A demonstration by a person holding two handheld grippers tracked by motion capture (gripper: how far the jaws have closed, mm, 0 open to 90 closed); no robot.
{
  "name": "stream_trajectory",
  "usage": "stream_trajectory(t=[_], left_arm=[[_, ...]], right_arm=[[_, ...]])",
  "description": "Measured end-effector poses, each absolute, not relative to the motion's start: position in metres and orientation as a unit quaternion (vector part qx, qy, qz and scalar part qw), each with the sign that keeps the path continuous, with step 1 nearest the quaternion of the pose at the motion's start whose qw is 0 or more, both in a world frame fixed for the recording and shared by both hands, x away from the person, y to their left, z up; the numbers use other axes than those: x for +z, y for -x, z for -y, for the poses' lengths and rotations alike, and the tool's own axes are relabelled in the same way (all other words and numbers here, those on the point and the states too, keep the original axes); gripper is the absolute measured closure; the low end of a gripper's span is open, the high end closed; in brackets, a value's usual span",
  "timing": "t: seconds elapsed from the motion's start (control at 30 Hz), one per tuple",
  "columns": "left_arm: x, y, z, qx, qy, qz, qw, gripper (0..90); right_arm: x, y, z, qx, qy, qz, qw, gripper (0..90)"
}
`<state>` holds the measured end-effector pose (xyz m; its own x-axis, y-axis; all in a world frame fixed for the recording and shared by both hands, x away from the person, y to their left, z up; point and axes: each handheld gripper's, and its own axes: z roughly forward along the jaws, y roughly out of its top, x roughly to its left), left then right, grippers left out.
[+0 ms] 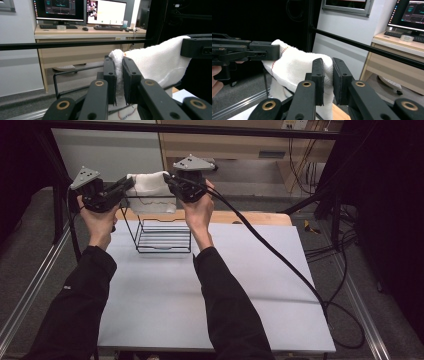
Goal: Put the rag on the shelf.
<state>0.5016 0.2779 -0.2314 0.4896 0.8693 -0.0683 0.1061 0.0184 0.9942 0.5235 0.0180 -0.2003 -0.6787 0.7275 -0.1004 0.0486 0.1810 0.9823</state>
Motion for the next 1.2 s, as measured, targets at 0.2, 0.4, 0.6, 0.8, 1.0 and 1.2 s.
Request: stream_trajectory(t=[0.2, 0.4, 0.6, 0.8, 1.0, 1.2], left_arm=[[-0.236, -0.494, -0.281, 0.316, -0.627, -0.391, 0.595, 80.7], [-0.238, -0.485, -0.283, 0.311, -0.633, -0.391, 0.592, 79.7], [-0.241, -0.479, -0.283, 0.311, -0.639, -0.392, 0.584, 77.5], [-0.240, -0.476, -0.285, 0.301, -0.650, -0.402, 0.571, 74.0], [-0.226, -0.470, -0.291, 0.298, -0.654, -0.410, 0.562, 65.7], [-0.205, -0.470, -0.292, 0.305, -0.646, -0.414, 0.563, 65.4]], right_arm=[[-0.204, -0.513, -0.018, 0.575, -0.259, -0.719, 0.292, 80.4], [-0.207, -0.502, -0.019, 0.565, -0.246, -0.729, 0.298, 80.4], [-0.215, -0.499, -0.017, 0.571, -0.248, -0.728, 0.286, 80.5], [-0.221, -0.493, -0.018, 0.567, -0.240, -0.735, 0.286, 80.6], [-0.227, -0.492, -0.016, 0.568, -0.240, -0.736, 0.279, 80.6], [-0.232, -0.490, -0.016, 0.567, -0.238, -0.738, 0.276, 80.6]])
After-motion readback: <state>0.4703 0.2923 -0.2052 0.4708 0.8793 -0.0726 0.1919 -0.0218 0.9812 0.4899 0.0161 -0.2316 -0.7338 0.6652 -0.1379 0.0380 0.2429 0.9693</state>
